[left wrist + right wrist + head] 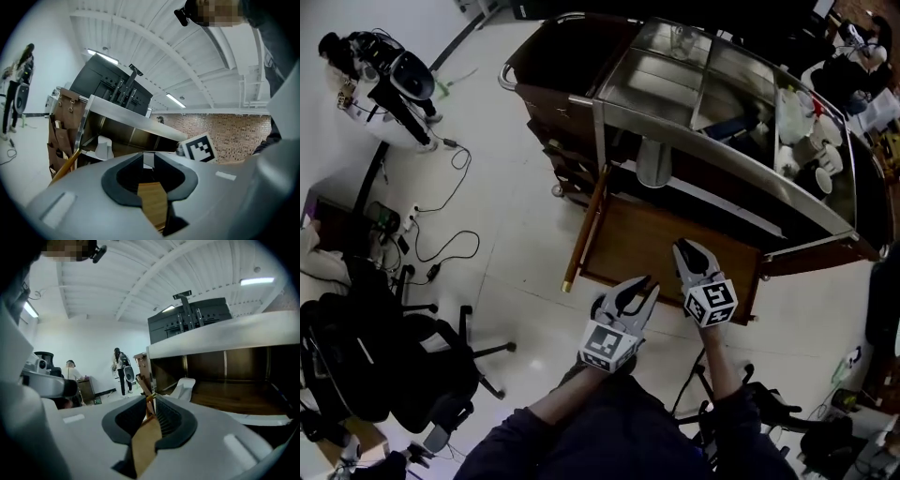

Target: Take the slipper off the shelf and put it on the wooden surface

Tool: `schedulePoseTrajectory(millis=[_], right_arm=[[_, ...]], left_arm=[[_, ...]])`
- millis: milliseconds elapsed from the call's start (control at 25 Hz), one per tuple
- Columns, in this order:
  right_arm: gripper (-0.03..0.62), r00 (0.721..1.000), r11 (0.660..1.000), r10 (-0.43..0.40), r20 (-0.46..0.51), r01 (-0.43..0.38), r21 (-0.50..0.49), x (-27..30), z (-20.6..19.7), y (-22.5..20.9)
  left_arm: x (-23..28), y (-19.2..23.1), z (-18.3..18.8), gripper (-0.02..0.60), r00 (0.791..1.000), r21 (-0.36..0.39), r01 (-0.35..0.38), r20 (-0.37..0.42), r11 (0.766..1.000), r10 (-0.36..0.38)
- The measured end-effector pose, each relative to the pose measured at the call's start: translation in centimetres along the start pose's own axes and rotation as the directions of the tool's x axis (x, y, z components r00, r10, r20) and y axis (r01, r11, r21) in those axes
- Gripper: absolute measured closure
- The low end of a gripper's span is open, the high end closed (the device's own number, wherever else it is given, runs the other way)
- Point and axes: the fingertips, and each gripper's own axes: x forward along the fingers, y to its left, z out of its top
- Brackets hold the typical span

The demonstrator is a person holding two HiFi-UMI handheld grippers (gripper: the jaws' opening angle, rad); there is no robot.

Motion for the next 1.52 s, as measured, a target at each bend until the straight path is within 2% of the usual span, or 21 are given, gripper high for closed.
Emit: schedulePoseTrajectory(millis=[200, 400, 600, 720, 760, 840, 920, 1040, 1160, 1360, 1520], right_arm=[[0.513, 0.997, 1.000, -0.024, -0.075, 0.023, -0.013, 10.2, -0.1, -4.6], [0.496, 0.992, 0.997, -0.070, -0.102, 0.068, -0.027, 18.9, -0.1, -8.9], [0.467, 0.981, 0.986, -0.159, -0.110, 0.151, -0.077, 26.2, -0.6, -13.4], [0.482, 0.965, 0.975, -0.216, -0.147, 0.206, -0.079, 28.1, -1.9, -15.8], [0.545, 0.960, 0.972, -0.228, -0.159, 0.217, -0.089, 28.3, -2.2, -16.1], [0.584, 0.956, 0.965, -0.250, -0.155, 0.234, -0.116, 27.9, -1.7, -16.1], [0.588, 0.959, 0.966, -0.251, -0.134, 0.239, -0.100, 26.2, -1.0, -15.1], [0.588, 0.962, 0.969, -0.245, -0.118, 0.237, -0.073, 21.3, -1.7, -12.7], [0.588, 0.951, 0.958, -0.285, -0.122, 0.278, -0.071, 14.6, -4.4, -10.6], [0.589, 0.894, 0.920, -0.385, -0.228, 0.391, -0.018, 3.7, -13.1, -8.5], [0.588, 0.839, 0.896, -0.421, -0.343, 0.443, -0.017, -1.3, -20.3, -8.7]], left_arm=[[2.7, 5.2, 1.4, 0.503, 1.000, -0.021, 0.016, -0.017, 1.000, -0.016], [4.4, 9.8, 2.1, 0.485, 0.998, -0.040, 0.013, -0.053, 0.999, -0.015], [5.6, 13.1, 1.7, 0.482, 0.998, -0.033, 0.007, -0.060, 0.999, -0.009], [6.0, 14.0, 1.3, 0.482, 0.997, -0.041, 0.016, -0.070, 0.999, -0.019], [5.9, 14.3, 1.1, 0.482, 0.997, -0.044, 0.017, -0.073, 0.999, -0.020], [5.6, 14.8, 0.9, 0.482, 0.997, -0.049, 0.020, -0.077, 0.999, -0.024], [5.3, 15.0, 0.9, 0.482, 0.996, -0.060, 0.032, -0.080, 0.998, -0.037], [5.1, 14.6, 0.9, 0.482, 0.993, -0.093, 0.054, -0.103, 0.994, -0.064], [5.4, 13.8, 0.9, 0.482, 0.991, -0.100, 0.092, -0.089, 0.991, -0.101], [5.6, 11.7, -0.4, 0.482, 0.982, -0.116, 0.145, -0.103, 0.983, -0.157], [5.0, 9.4, -2.2, 0.482, 0.972, -0.098, 0.192, -0.118, 0.977, -0.203]])
